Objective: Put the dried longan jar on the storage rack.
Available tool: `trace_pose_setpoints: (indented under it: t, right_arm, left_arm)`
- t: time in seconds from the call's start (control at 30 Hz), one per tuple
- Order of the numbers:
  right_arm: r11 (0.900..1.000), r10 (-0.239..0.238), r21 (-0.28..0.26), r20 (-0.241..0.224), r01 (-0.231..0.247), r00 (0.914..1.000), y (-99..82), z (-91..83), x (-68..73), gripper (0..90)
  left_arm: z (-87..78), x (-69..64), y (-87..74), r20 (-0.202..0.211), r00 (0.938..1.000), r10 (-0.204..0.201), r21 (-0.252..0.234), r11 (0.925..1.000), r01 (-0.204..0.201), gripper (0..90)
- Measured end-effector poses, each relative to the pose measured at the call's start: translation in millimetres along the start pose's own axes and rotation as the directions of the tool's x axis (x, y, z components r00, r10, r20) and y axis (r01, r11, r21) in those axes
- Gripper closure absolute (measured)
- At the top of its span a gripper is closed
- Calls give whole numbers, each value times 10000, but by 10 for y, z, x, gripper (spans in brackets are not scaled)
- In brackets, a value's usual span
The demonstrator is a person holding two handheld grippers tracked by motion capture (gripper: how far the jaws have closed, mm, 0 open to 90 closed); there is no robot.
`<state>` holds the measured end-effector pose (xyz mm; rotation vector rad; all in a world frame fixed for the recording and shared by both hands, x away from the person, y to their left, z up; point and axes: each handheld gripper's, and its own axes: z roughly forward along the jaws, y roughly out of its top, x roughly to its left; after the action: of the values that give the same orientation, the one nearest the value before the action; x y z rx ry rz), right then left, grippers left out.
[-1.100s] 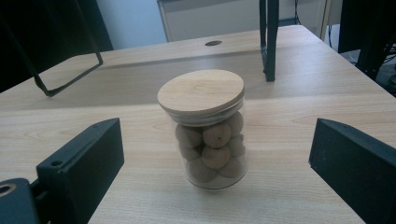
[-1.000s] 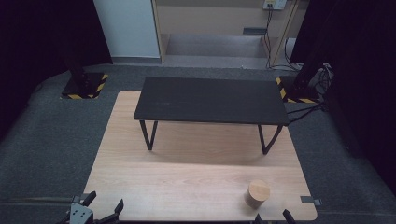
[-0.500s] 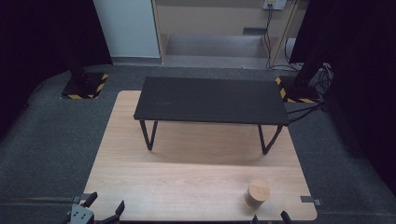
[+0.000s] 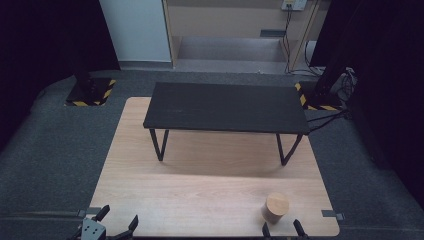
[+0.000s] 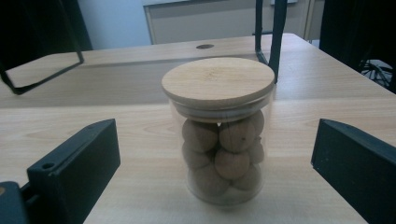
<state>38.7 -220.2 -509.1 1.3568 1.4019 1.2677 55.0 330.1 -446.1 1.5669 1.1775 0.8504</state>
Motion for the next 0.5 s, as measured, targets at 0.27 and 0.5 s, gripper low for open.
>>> trace_pose_setpoints:
  t: [0.27,0.5]
  right_arm:
    - [9995,-78,-315,584,97,9983,-92,246,121,27]
    - [9986,-328,-392,728,357,9968,-104,382,163,35]
  left_arm:
    - [20,18,20,40,10000,55,97,9999,-55,27]
    - [31,29,27,17,10000,56,117,9999,-56,27]
